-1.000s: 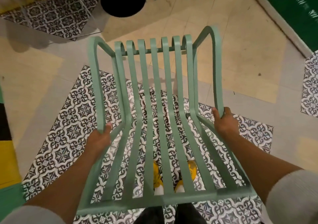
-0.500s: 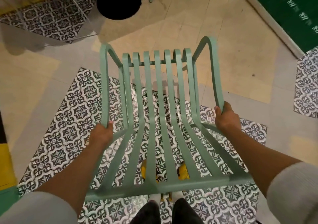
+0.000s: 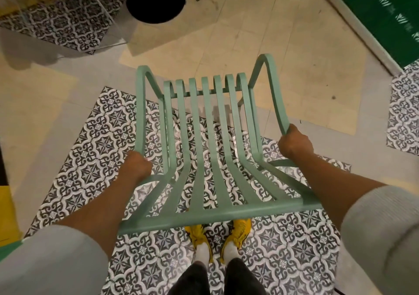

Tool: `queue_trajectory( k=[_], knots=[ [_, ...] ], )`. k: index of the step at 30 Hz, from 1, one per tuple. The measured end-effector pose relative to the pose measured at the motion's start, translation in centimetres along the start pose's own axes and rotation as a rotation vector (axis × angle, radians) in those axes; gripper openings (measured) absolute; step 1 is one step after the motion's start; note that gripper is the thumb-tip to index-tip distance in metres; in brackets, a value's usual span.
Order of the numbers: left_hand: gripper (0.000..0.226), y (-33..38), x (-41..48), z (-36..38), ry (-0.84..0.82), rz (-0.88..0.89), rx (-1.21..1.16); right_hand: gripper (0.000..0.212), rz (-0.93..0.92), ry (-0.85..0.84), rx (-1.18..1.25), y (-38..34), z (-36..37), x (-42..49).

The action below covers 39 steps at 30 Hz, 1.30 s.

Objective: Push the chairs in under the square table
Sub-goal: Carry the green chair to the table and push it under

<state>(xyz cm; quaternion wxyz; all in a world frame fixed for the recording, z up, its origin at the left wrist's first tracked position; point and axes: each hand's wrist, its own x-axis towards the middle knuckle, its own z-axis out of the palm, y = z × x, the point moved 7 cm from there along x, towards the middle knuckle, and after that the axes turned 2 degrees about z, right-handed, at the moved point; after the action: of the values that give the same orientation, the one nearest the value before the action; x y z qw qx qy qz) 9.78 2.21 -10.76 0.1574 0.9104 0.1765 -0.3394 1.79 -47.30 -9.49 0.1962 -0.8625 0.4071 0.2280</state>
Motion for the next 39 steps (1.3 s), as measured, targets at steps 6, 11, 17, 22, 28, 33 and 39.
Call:
queue_trajectory(
  k=[6,11,17,22,28,33,39],
  knots=[
    [0.061,0.7,-1.4,-0.9,0.020,0.039,0.027,0.053,-0.017,-0.050,-0.056,-1.1,-1.0,-1.1],
    [0.073,3.7,-9.0,-3.0,0.025,0.329,0.015,0.046,-0.342,-0.084,0.011,-2.7,-4.3,-7.4],
    [0.098,5.5,-20.4,-1.9,-0.143,0.549,0.209,0.053,-0.482,0.003,-0.095,-0.8,-6.2,-17.0],
    [0.115,6.5,-23.1,-0.9,-0.088,0.587,0.387,0.090,-0.569,0.051,-0.222,-1.3,-5.9,-21.6],
    [0.102,6.7,-23.2,-1.6,0.183,0.572,0.389,0.084,-0.673,0.150,-0.367,-1.3,-5.4,-21.8],
    [0.096,7.1,-23.4,-1.7,0.233,0.573,0.421,0.034,-0.855,0.234,-0.406,-1.6,-5.4,-21.6],
    [0.097,7.9,-23.0,-1.4,0.255,0.580,0.455,0.069,-0.840,0.223,-0.387,-1.7,-5.9,-20.6]
  ],
)
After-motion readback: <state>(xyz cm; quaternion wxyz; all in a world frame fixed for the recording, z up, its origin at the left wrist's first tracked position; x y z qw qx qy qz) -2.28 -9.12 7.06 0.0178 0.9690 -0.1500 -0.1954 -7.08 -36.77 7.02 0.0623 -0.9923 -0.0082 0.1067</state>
